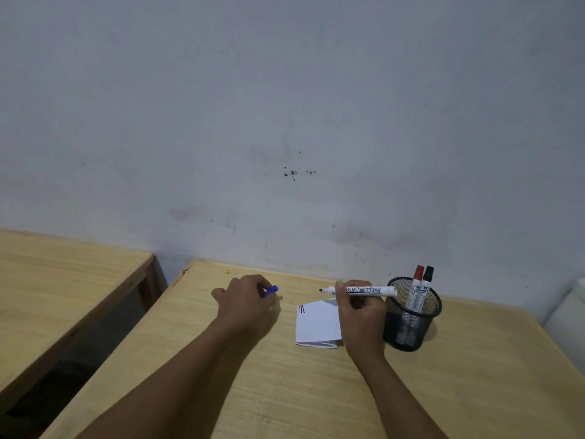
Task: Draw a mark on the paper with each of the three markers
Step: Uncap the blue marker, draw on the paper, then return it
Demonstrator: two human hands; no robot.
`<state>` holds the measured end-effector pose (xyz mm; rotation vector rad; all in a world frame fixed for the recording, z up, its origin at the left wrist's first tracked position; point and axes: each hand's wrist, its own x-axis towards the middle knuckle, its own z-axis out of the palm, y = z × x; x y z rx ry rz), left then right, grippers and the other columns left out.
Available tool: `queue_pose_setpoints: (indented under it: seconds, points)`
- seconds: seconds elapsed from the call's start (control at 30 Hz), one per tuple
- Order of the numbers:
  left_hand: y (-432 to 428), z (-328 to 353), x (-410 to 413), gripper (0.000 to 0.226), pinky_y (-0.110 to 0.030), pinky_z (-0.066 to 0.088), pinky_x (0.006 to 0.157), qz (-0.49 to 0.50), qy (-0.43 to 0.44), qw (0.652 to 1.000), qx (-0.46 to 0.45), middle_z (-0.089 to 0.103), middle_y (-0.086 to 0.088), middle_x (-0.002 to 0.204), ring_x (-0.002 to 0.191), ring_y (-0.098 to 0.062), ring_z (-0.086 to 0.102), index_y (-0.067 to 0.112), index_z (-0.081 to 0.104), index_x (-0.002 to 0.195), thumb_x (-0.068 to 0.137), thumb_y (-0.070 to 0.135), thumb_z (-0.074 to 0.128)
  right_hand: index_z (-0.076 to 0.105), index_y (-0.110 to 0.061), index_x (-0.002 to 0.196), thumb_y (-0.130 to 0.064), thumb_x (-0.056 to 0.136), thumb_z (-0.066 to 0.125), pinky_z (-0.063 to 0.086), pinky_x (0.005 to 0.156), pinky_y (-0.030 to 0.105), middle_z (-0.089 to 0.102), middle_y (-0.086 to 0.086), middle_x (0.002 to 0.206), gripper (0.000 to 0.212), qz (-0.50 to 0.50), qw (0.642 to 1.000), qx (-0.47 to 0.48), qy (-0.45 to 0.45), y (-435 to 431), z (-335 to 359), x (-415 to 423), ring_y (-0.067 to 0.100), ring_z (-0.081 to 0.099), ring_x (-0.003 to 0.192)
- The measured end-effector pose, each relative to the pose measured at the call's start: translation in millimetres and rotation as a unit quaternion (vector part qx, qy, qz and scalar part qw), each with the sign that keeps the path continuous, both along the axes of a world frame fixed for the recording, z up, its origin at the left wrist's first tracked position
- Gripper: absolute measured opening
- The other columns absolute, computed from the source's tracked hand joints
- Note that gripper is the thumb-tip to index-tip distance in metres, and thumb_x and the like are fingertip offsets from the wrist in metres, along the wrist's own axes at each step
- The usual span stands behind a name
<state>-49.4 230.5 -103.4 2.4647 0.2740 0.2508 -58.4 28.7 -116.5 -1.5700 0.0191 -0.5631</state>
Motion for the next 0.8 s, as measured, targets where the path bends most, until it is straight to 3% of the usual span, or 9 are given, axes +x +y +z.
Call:
queue_pose_setpoints:
  seconds: [0.1,0.17,0.23,0.37,0.5,0.8]
  points:
    - [-4,21,-12,0.011,-0.038,0.034,0.081,0.009,-0.010,0.991,-0.134,0.071,0.012,0.076,0.078,-0.008,0.062,0.026,0.069,0.082,0.079,0.037,0.069,0.068,-0.005,0.080,-0.009,0.090,0.073,0.050,0.059,0.015,0.071,0.009,0.073,0.012,0.023,1.000,0.007,-0.011,0,22,-11,0.007,0.062,0.064]
    - [-7,39,-24,0.013,-0.036,0.044,0.073,-0.026,-0.021,0.962,-0.272,0.072,0.010,0.076,0.073,-0.015,0.061,0.019,0.072,0.080,0.079,0.032,0.074,0.069,-0.009,0.080,-0.009,0.089,0.074,0.050,0.059,0.015,0.070,0.001,0.072,0.011,0.049,0.998,0.021,-0.020,-1,41,-24,0.005,0.062,0.064]
    - [-12,60,-37,0.015,-0.030,0.042,0.065,-0.056,-0.023,0.926,-0.374,0.071,0.003,0.083,0.074,-0.017,0.057,0.010,0.075,0.085,0.082,0.024,0.078,0.070,-0.012,0.082,-0.010,0.089,0.076,0.051,0.061,0.015,0.070,-0.002,0.072,0.009,0.061,0.997,0.011,-0.042,-3,61,-38,0.003,0.063,0.063]
    - [-26,96,-63,0.021,-0.037,0.035,0.074,-0.100,0.020,0.859,-0.502,0.076,0.002,0.096,0.079,-0.016,0.057,0.017,0.074,0.100,0.083,0.029,0.076,0.072,-0.013,0.085,-0.011,0.089,0.075,0.049,0.057,0.018,0.068,0.002,0.070,0.006,0.068,0.994,0.028,-0.082,-4,103,-65,0.009,0.058,0.059]
    - [-40,124,-90,0.020,-0.038,0.035,0.077,-0.141,0.031,0.823,-0.549,0.077,0.002,0.098,0.084,-0.016,0.056,0.019,0.074,0.103,0.087,0.030,0.072,0.072,-0.017,0.077,-0.012,0.091,0.074,0.047,0.055,0.021,0.066,0.008,0.069,0.015,0.072,0.991,0.035,-0.112,-4,132,-88,0.015,0.054,0.057]
    - [-47,158,-131,0.014,-0.034,0.036,0.072,-0.250,0.000,0.819,-0.517,0.077,0.001,0.102,0.081,-0.016,0.055,0.019,0.080,0.098,0.089,0.026,0.072,0.075,-0.009,0.079,-0.016,0.091,0.073,0.046,0.055,0.020,0.069,0.002,0.067,0.014,0.106,0.987,0.017,-0.119,-14,172,-129,0.009,0.055,0.055]
